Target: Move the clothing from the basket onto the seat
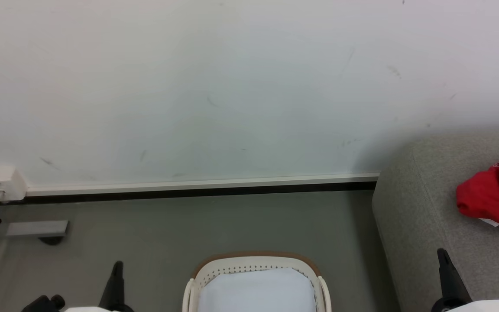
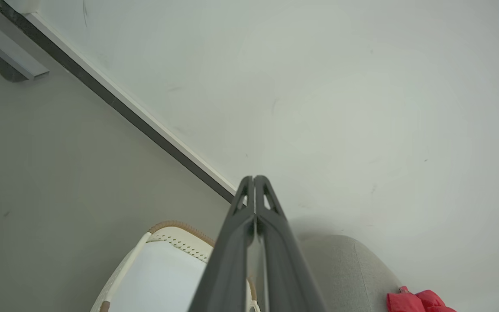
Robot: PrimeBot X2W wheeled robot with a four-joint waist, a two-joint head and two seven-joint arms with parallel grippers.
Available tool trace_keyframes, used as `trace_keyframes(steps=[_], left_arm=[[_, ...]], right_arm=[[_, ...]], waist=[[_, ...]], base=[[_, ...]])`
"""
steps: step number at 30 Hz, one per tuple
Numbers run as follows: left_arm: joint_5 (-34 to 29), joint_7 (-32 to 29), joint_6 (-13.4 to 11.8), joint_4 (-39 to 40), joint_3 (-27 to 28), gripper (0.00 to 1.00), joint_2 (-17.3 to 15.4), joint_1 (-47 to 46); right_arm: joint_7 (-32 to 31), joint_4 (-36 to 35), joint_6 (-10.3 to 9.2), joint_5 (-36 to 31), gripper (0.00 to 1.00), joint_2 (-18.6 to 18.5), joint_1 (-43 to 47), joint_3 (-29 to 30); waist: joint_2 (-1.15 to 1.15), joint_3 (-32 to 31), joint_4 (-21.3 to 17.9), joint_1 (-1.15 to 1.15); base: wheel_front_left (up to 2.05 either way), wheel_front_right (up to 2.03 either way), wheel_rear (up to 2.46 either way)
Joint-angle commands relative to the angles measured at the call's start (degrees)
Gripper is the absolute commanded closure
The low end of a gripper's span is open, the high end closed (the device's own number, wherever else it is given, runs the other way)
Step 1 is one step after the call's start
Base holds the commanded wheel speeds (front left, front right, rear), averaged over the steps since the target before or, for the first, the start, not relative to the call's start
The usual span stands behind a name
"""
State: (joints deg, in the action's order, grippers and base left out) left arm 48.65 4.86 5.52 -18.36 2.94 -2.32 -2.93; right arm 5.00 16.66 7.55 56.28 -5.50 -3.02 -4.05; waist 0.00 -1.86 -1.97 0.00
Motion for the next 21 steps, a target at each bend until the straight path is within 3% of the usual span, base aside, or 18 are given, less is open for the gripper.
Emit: trace_keyframes(steps=[1, 21], left_arm=[[2.03, -0.46, 0.24, 0.84, 0.25, 1.00, -0.46, -1.29], [15.21, -3.93, 0.86, 2.04, 1.40, 1.00, -0.56, -2.12]], right_arm=[[-0.37, -0.92, -0.04, 1.37, 1.00, -0.08, -1.44, 0.59], [-3.84, -1.54, -0.06, 12.47, 1.00, 0.71, -2.21, 3.73]], waist=[[0.00, 0.02, 0.02, 0.00], [0.00, 0.51, 0.50, 0.00]], base=[[0.00, 0.00, 0.00], [0.00, 0.00, 0.00]])
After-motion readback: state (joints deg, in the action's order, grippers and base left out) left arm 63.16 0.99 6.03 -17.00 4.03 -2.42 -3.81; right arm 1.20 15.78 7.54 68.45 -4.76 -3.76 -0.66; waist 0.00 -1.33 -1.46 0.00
